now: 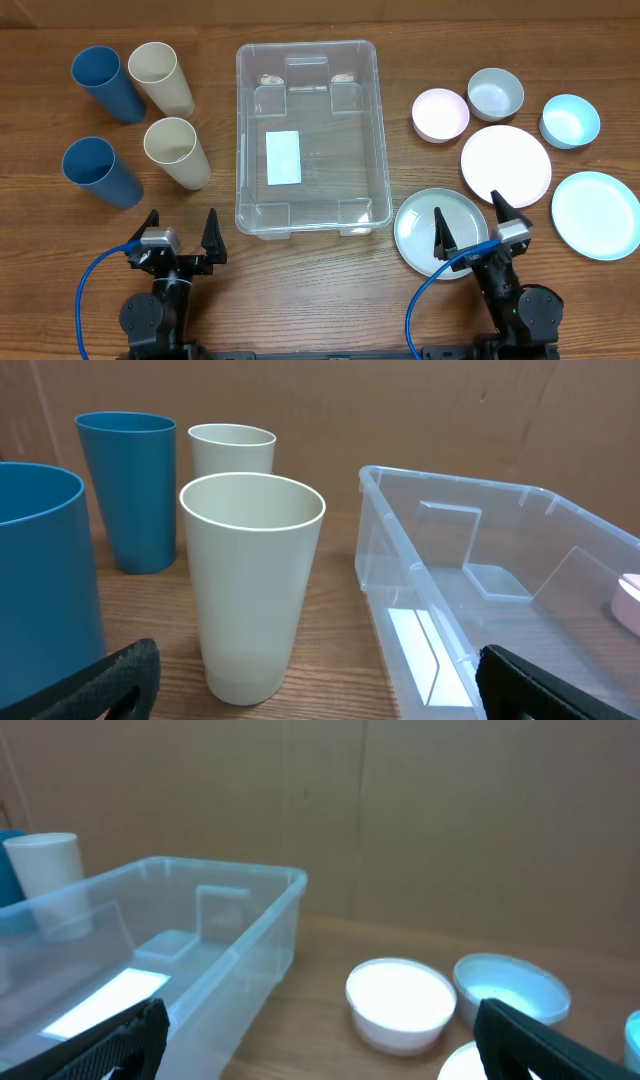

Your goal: Pack container

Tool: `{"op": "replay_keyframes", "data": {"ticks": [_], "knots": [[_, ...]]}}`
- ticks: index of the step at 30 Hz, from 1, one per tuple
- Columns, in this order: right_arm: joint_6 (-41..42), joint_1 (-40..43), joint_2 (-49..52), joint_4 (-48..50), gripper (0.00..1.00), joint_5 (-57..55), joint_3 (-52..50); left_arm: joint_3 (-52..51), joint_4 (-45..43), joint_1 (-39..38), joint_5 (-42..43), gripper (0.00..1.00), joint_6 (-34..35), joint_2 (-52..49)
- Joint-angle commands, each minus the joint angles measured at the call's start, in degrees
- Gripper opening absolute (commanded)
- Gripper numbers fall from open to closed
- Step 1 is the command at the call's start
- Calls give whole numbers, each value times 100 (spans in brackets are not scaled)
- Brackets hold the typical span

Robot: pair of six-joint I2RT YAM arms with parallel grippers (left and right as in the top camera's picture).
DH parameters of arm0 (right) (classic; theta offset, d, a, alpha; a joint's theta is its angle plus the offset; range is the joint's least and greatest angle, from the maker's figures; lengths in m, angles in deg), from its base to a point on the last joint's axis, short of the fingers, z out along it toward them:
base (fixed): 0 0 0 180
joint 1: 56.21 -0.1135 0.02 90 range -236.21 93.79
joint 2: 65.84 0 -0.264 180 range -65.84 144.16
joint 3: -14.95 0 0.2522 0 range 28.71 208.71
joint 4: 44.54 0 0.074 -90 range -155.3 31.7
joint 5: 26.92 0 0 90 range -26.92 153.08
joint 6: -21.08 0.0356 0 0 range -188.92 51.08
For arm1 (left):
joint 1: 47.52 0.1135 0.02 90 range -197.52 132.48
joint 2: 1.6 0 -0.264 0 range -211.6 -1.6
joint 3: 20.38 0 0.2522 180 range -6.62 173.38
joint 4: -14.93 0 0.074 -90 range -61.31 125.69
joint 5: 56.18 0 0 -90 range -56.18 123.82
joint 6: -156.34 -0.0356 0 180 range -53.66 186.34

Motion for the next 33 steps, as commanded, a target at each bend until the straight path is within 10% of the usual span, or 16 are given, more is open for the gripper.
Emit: {"op": "replay_keyframes", "data": {"ticks": [1,17,25,33], "knots": [[603,11,133,-603,100,50,1005,-20,-2,31,9,100,-109,55],[811,11,5136,-6887,100,160,7530,-20,-2,31,9,100,-109,55],[837,13,6255,-8336,100,472,7602,-20,-2,31,9,100,-109,55],[3709,11,6763,-8041,100,-1198,6706,-20,-2,31,9,100,-109,55]]}}
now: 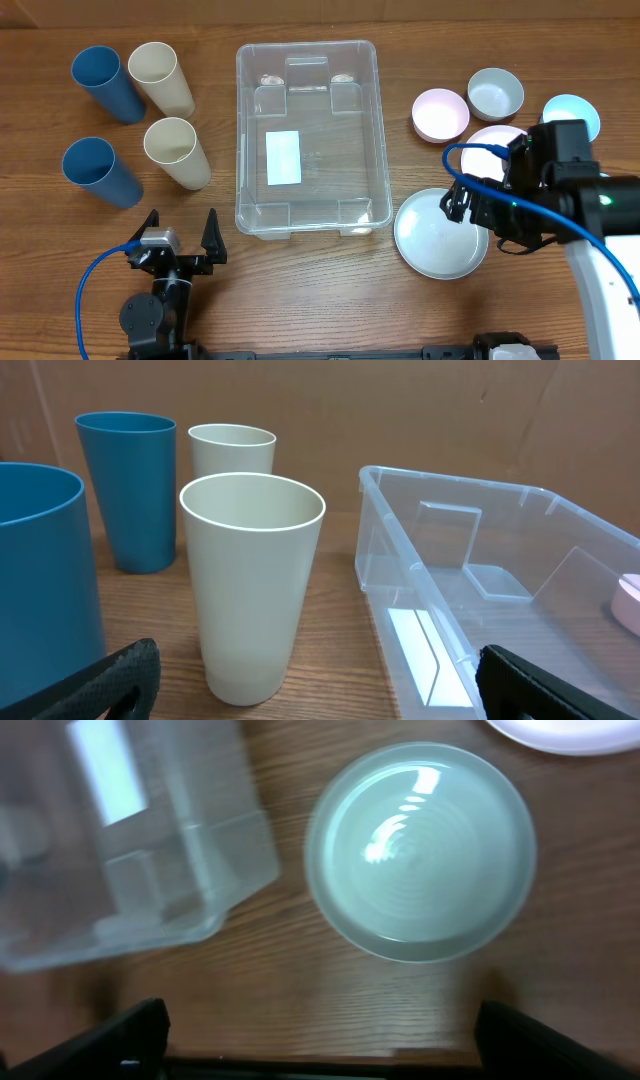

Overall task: Pack container
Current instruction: 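Move the right gripper to the white plate and grasp its rim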

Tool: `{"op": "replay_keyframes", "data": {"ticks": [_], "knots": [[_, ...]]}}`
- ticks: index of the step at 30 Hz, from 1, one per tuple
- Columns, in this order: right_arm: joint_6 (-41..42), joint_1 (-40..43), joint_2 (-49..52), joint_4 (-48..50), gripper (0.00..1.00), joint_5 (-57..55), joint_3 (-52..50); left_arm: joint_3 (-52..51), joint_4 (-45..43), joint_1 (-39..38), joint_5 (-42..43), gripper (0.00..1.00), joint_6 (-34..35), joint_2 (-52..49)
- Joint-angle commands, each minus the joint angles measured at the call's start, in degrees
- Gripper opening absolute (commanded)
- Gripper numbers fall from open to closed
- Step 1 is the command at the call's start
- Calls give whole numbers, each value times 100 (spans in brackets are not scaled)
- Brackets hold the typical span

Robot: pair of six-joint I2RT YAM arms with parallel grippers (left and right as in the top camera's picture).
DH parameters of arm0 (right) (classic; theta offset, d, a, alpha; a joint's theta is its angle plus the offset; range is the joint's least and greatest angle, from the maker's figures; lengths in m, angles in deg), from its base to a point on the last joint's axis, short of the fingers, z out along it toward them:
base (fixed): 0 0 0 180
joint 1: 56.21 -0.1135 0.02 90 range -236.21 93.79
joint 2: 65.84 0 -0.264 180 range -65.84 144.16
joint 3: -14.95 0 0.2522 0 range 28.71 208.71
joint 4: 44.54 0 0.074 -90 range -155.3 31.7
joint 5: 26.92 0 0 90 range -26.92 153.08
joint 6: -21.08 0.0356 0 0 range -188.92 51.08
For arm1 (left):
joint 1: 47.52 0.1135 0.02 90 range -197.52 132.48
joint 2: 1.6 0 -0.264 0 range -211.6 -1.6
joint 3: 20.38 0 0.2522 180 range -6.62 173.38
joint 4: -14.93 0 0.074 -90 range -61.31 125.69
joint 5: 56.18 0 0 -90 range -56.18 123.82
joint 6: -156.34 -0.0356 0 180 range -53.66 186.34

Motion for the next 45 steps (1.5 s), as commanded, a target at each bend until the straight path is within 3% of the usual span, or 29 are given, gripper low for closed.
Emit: {"op": "replay_keyframes", "data": {"ticks": [1,6,16,24,32,45], "knots": [[1869,11,2,160,100,-1248,-625,-20,-2,31,7,100,-109,55],[2785,13,2,555,100,-1574,-1580,-20,-2,31,9,100,-109,55],[3169,11,2,1749,95,-1412,-3058,-20,-2,31,9,100,-109,55],[3412,11,2,2594,78,-1294,-3836,-20,-2,31,7,100,-109,55],[3633,11,2,3176,57,-931,-4085,-20,-2,31,9,100,-109,55],[3672,11,2,2940,56,-931,-4085,-20,-2,31,9,100,-109,55]]}}
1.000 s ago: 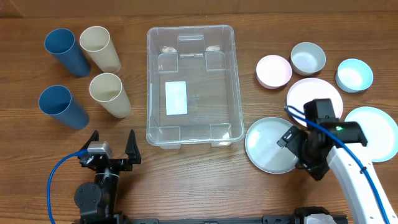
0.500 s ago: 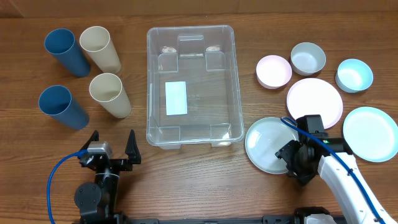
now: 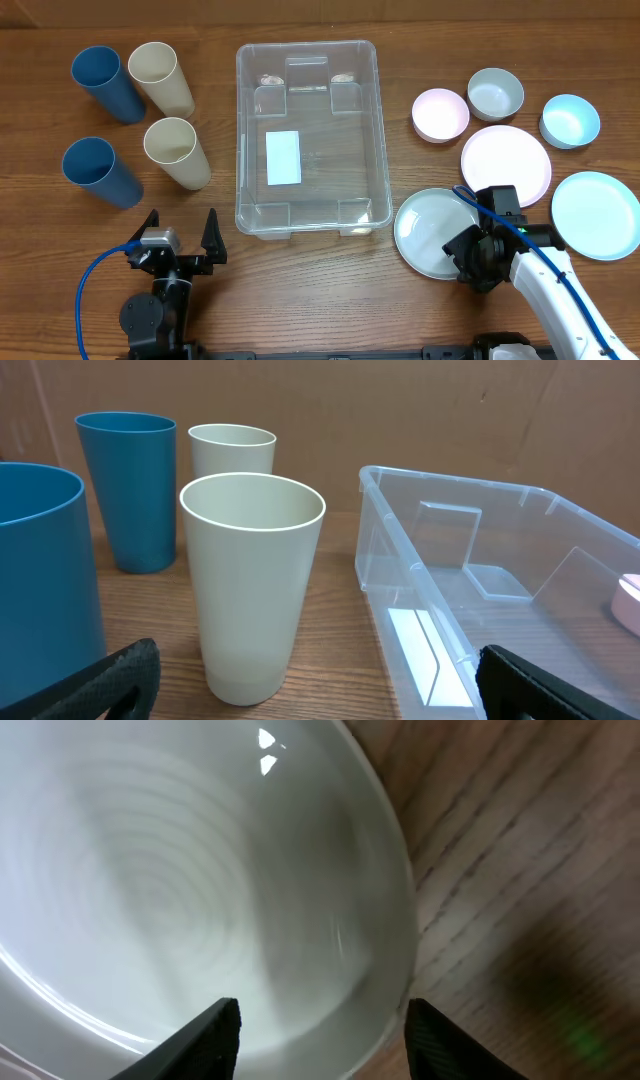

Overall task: Pack container
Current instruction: 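Move the right gripper to the white plate and grasp its rim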

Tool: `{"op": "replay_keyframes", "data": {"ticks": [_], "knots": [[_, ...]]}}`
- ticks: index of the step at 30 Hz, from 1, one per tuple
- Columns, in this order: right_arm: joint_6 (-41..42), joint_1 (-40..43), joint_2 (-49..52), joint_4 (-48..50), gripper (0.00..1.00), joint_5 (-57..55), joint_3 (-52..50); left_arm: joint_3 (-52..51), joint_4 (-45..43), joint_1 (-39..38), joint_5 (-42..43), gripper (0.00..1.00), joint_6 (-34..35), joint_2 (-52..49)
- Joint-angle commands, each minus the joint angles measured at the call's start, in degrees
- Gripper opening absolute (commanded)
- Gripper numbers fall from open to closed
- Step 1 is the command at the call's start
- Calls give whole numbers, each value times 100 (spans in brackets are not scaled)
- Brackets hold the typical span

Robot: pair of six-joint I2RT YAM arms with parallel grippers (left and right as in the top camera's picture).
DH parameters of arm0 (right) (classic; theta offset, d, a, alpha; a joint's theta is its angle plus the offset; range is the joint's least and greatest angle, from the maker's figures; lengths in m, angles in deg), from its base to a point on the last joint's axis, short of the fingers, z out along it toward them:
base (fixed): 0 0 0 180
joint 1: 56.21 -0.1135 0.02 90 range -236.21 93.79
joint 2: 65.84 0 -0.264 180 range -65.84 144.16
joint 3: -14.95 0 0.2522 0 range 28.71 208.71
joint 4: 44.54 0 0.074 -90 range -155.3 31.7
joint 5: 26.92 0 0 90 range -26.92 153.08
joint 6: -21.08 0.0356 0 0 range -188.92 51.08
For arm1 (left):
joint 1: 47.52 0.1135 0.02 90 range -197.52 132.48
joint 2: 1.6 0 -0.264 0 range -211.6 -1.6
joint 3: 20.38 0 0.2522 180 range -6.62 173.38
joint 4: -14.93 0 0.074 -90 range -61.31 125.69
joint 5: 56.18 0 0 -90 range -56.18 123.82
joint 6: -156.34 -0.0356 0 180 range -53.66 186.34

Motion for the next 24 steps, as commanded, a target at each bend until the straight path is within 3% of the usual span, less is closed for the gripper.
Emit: {"op": "replay_keyframes", "data": {"ticks": [1,8,14,21,24], "knots": [[76,11,-37,-216,56,22,-31,-20,-2,31,9,100,-109,55],[76,9,-37,-251,59,24,-136,-20,-2,31,9,100,-109,55],[229,9,-37,494,49,369,-546,-20,-2,31,9,100,-109,55],[271,11,-37,605,20,378,-551,-20,-2,31,9,100,-109,55],[271,11,-37,608,15,361,-551,-20,-2,31,9,100,-109,55]]}}
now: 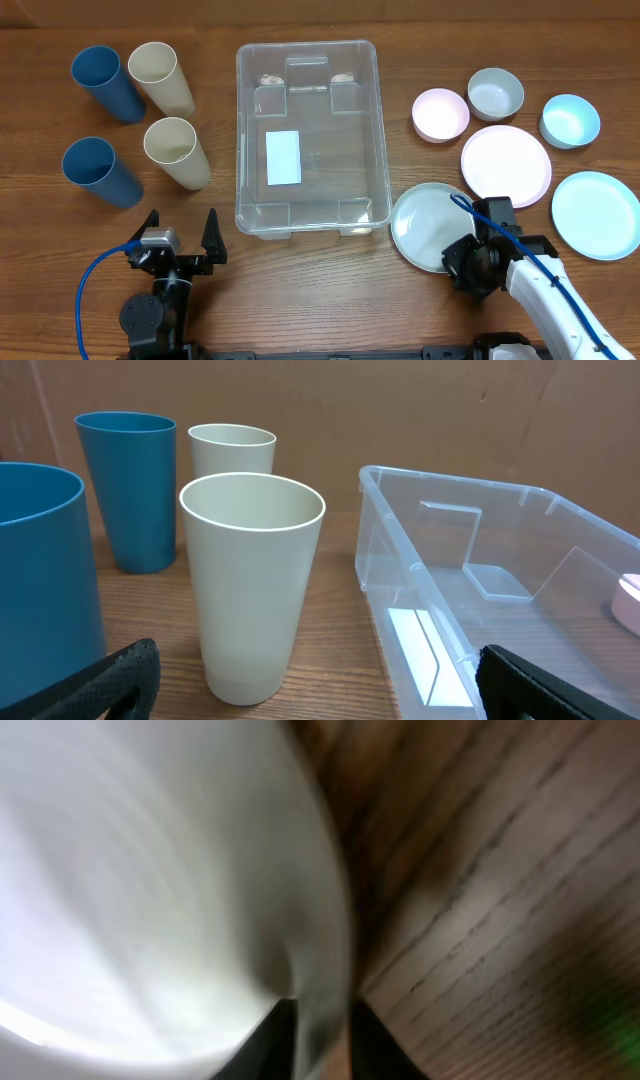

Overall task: Pack container
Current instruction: 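Move the right gripper to the white plate and grasp its rim, then lift the white plate with the right gripper and lower it into the bin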

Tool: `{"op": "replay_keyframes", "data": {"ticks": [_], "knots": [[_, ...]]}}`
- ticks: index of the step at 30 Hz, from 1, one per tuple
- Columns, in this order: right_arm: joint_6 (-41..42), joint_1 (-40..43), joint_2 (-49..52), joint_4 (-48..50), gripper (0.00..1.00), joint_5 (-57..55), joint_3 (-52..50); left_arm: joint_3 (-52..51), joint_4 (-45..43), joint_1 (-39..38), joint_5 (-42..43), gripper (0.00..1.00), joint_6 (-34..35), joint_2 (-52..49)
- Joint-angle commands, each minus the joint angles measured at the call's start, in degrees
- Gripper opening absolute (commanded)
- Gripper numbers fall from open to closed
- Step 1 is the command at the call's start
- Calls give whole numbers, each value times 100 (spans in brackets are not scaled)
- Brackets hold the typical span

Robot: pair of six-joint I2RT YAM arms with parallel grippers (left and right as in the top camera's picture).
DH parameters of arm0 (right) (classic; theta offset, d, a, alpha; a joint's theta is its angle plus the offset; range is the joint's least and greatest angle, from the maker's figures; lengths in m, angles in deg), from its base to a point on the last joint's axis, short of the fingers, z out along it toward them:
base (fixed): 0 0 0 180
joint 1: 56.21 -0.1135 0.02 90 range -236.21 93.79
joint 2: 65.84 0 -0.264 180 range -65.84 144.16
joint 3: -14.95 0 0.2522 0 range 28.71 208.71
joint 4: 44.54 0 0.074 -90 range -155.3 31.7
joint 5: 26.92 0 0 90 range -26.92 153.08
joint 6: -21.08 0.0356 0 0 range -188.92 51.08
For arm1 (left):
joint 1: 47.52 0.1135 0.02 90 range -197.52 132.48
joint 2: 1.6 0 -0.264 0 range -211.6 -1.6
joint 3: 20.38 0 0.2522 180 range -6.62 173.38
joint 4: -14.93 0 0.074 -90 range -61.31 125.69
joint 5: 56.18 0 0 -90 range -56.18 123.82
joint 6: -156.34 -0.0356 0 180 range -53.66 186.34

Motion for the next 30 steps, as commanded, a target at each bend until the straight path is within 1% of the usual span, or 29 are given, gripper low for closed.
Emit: {"op": "replay_keyframes", "data": {"ticks": [1,4,15,19,25,30], "knots": [[31,11,-35,33,11,-11,-4,-20,-2,31,7,100,-109,55],[31,11,-35,39,4,-13,-4,-20,-2,31,7,100,-109,55],[2,11,-35,197,4,-96,118,-20,-2,31,9,100,-109,55],[-262,11,-35,26,4,-363,568,-20,-2,31,7,100,-109,55],[-529,11,-35,-730,4,-1172,1578,-20,-2,31,7,100,-109,55],[-811,79,-35,-1023,4,-1611,2245,-20,-2,31,9,100,-109,55]]}}
